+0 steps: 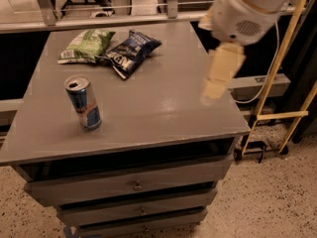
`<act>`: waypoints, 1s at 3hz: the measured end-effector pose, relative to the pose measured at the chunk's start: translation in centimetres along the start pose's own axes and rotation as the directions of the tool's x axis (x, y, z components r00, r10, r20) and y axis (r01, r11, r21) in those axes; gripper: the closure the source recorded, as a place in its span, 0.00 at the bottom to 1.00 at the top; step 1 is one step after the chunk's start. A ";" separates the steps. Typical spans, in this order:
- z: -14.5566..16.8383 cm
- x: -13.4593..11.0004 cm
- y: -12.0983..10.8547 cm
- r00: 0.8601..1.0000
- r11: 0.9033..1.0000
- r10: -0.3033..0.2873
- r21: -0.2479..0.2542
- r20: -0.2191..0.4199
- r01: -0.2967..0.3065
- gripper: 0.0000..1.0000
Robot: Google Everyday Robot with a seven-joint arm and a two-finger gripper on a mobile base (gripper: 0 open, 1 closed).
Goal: Knock redbull can over
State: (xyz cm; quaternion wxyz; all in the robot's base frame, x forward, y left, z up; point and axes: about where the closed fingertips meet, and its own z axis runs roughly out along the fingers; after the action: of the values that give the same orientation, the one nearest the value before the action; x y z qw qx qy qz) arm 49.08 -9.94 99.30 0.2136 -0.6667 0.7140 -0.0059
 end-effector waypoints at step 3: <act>4.6 -17.6 -1.2 0.947 0.972 -0.211 -0.047 0.242 0.229 0.00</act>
Offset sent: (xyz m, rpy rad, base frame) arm 0.0268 0.1394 0.0119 0.1340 -0.0163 0.2267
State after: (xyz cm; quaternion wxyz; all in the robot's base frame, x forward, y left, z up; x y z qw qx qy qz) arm 52.00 7.98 100.73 0.2695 -0.7458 0.6045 0.0759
